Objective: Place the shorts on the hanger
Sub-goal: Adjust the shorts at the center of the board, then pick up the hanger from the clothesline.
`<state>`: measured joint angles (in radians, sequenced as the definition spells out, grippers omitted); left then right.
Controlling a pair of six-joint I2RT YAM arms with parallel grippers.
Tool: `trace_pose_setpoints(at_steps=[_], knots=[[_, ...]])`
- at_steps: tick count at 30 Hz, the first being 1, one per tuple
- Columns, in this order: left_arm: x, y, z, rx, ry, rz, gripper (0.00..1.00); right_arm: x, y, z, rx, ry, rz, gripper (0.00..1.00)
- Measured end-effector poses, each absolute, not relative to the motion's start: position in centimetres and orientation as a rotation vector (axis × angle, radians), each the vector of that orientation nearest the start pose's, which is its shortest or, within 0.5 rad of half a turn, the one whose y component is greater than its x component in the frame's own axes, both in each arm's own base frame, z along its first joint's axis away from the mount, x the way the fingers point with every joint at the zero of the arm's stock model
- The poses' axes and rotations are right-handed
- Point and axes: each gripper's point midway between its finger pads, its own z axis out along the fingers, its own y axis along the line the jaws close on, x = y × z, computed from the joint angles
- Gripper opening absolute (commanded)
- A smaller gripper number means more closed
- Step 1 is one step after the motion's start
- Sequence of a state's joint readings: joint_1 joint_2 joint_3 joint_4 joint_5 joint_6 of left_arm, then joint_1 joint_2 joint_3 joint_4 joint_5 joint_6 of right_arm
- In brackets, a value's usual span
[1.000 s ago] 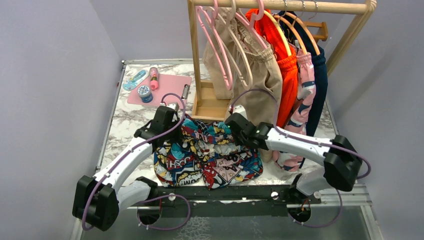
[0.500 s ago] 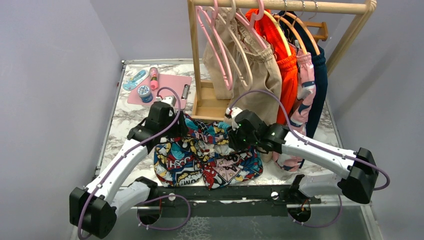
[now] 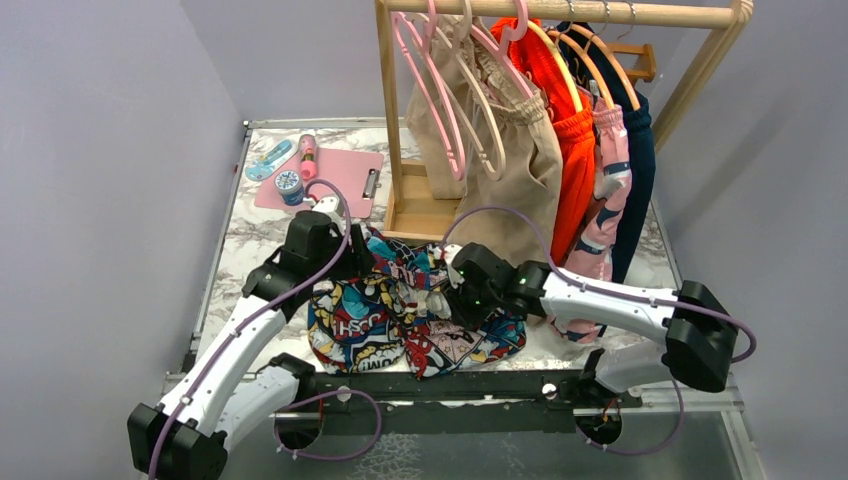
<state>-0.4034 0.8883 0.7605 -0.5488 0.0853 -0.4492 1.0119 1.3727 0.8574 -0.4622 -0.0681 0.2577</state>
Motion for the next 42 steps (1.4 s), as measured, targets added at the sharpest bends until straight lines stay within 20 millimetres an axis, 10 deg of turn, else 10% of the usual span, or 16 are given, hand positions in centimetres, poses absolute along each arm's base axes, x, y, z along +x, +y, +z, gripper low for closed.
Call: trace_pose_setpoints(at_steps=[6,21,28,42], knots=[[23.4,-12.3,16.4,-0.037,2.247,-0.487,0.65,14.6,28.3,12.5,-0.967,2.301,0.662,0.34],[23.8,-9.3,17.2,-0.111,2.090,-0.356,0.65,14.4,24.9,37.2,-0.798,1.696,0.831,0.45],[24.1,-9.2,17.2,-0.115,2.078,-0.353,0.64,19.1,25.3,49.1,-0.573,1.493,0.719,0.46],[23.8,-9.6,17.9,-0.096,2.042,-0.369,0.64,31.1,26.4,51.4,-0.281,1.504,0.266,0.44]])
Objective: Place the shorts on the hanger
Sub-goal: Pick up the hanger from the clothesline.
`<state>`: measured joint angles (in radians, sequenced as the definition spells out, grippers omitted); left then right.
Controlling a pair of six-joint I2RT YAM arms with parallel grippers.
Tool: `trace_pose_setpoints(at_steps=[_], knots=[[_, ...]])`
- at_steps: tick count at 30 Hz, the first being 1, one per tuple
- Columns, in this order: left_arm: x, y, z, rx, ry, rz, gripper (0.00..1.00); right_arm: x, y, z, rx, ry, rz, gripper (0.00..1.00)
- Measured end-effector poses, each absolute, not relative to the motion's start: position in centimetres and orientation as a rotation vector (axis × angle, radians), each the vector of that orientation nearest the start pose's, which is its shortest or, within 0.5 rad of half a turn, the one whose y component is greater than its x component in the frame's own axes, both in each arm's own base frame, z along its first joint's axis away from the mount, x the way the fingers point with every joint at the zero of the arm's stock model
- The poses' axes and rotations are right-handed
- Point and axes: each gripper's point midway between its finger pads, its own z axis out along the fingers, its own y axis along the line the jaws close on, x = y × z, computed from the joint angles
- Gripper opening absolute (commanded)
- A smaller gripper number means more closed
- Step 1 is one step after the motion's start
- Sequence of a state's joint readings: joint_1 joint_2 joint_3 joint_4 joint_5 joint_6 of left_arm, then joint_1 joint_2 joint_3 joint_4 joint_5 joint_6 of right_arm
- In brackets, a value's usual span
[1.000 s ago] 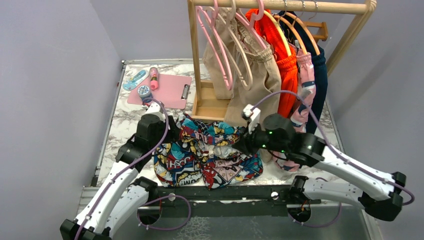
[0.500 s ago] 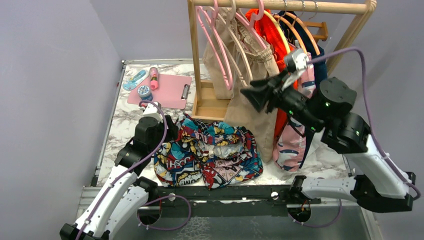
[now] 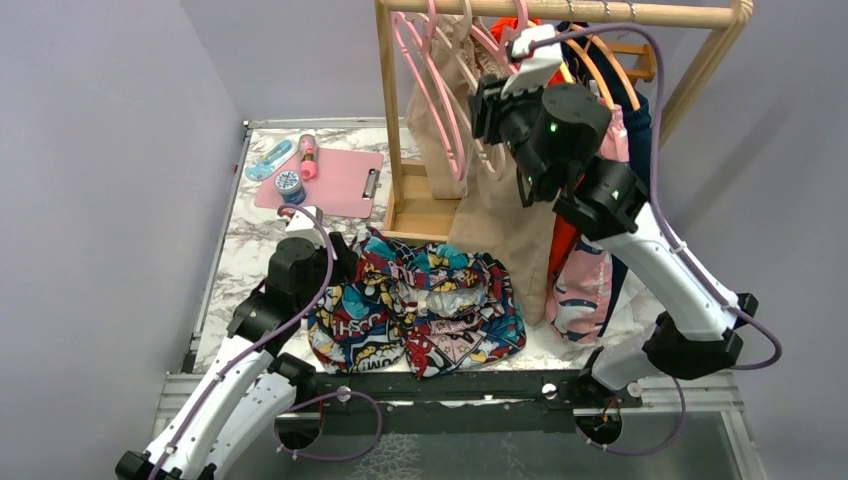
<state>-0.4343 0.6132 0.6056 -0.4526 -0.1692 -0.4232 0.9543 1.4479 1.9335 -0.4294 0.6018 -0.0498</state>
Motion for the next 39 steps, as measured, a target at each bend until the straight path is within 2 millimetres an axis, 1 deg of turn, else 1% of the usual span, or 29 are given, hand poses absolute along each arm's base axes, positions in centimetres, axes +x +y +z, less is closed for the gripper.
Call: trace_pose_setpoints(at_steps=[2,4,6,9,17,23,29,39], knots=[[23.8,-9.6,17.9,-0.096,2.038,-0.369,0.64,32.9,25.3,51.7,-0.242,1.515,0.244,0.44],[23.8,-9.6,17.9,-0.096,2.036,-0.368,0.64,34.2,24.3,51.4,-0.212,1.532,0.225,0.44],[23.8,-9.6,17.9,-0.097,2.035,-0.367,0.64,35.0,23.5,50.7,-0.201,1.553,0.216,0.43],[23.7,-9.5,17.8,-0.097,2.035,-0.367,0.64,35.6,23.4,50.1,-0.206,1.572,0.240,0.43],[23.8,-9.5,17.8,-0.093,2.035,-0.364,0.64,36.0,25.1,46.8,-0.276,1.634,0.302,0.43],[23.9,-9.6,17.8,-0.092,2.036,-0.364,0.64,35.9,25.7,46.3,-0.296,1.643,0.334,0.38],[23.9,-9.6,17.6,-0.091,2.041,-0.361,0.64,36.3,25.7,44.8,-0.302,1.672,0.321,0.32],[24.0,-9.6,17.4,-0.088,2.050,-0.356,0.64,36.5,25.8,44.6,-0.305,1.676,0.323,0.22]])
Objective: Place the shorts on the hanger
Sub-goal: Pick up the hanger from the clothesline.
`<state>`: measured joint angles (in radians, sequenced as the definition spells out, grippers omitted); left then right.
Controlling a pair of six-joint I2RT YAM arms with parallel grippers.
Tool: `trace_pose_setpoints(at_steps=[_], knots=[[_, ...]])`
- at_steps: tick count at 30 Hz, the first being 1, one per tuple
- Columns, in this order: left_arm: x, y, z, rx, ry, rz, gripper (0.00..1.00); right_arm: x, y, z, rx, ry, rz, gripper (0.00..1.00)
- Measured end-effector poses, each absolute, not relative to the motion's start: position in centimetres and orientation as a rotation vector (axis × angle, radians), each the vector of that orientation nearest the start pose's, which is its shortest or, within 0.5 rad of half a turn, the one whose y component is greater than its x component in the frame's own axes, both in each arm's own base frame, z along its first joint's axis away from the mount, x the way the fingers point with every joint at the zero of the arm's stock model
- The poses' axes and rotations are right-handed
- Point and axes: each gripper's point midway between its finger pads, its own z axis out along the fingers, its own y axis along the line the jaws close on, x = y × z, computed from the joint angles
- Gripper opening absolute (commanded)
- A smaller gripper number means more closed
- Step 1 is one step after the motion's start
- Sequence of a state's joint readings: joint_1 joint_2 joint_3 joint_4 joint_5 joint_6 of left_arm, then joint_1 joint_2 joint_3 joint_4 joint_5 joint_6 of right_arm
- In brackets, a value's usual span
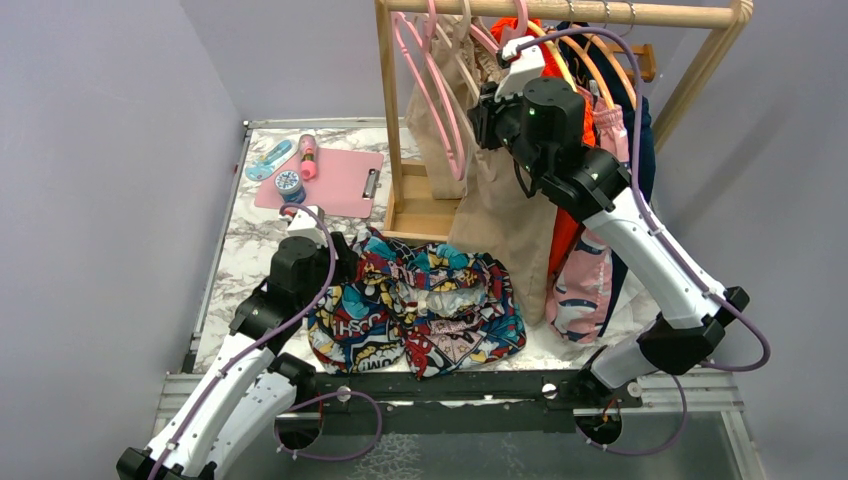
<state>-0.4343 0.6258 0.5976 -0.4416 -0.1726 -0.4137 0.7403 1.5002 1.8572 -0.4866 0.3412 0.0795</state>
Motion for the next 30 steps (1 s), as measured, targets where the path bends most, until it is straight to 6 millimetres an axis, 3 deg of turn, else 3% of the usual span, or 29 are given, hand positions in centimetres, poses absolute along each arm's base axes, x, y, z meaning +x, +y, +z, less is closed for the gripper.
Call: trace_pose_setpoints(at_steps=[14,30], knots=[[24.1,-9.7,17.6,-0.085,2.042,-0.357,0.64,36.8,26.7,43.9,-0.328,1.689,0.346,0.01],[24.2,-9.7,17.7,-0.081,2.037,-0.357,0.64,37.2,27.1,43.7,-0.307,1.617,0.374,0.01]])
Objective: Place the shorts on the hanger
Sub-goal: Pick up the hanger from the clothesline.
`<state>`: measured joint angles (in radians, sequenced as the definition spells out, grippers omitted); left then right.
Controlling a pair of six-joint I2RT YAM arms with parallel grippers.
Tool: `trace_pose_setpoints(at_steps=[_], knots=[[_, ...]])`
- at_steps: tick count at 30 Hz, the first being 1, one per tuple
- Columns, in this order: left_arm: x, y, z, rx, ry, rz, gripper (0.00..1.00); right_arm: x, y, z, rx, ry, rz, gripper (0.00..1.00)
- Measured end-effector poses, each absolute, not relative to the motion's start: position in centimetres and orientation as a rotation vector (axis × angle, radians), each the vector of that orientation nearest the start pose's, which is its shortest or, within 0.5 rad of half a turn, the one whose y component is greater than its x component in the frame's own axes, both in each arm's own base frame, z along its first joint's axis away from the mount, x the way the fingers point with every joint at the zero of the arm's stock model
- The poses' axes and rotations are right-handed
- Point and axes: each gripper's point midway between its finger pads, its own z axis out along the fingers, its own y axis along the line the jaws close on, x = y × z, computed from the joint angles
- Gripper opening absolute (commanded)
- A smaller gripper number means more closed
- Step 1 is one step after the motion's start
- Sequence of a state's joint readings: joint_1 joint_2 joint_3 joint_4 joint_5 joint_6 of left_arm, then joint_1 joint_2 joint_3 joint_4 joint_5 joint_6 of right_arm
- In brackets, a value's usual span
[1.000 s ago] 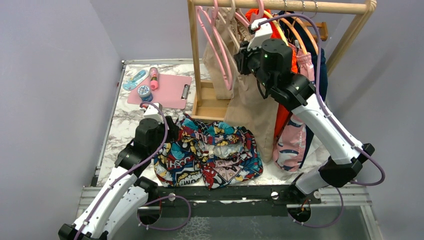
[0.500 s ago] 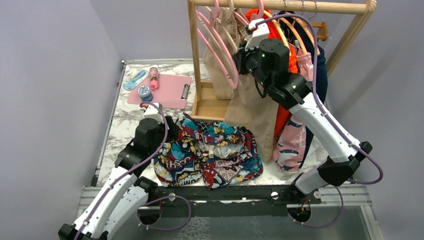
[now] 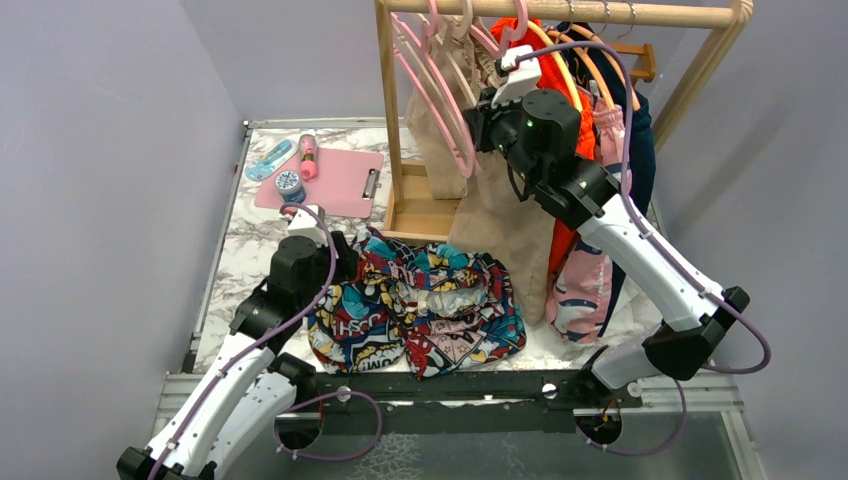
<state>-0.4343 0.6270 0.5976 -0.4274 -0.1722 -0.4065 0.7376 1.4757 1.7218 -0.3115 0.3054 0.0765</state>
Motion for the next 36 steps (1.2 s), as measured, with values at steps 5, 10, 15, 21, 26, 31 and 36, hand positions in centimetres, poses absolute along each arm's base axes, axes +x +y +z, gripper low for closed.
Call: trace_pose_setpoints(at_steps=[5,10,15,21,26,31,36], knots=[[24.2,-9.7,17.6,-0.081,2.040,-0.356,0.64,36.9,26.8,44.3,-0.291,1.579,0.387,0.01],[24.2,-9.7,17.5,-0.080,2.044,-0.354,0.64,36.8,26.7,45.0,-0.283,1.552,0.396,0.01],[24.2,-9.7,17.5,-0.080,2.044,-0.354,0.64,36.9,26.7,44.9,-0.285,1.543,0.394,0.01],[24.2,-9.7,17.5,-0.080,2.044,-0.354,0.64,36.5,26.4,45.2,-0.284,1.528,0.397,0.01],[24.2,-9.7,17.4,-0.080,2.045,-0.353,0.64,35.7,25.7,45.7,-0.283,1.511,0.400,0.01],[24.2,-9.7,17.1,-0.080,2.053,-0.350,0.64,34.9,25.0,46.1,-0.278,1.500,0.404,0.01],[24.2,-9.7,17.1,-0.080,2.054,-0.350,0.64,34.6,24.8,45.6,-0.286,1.507,0.405,0.01]])
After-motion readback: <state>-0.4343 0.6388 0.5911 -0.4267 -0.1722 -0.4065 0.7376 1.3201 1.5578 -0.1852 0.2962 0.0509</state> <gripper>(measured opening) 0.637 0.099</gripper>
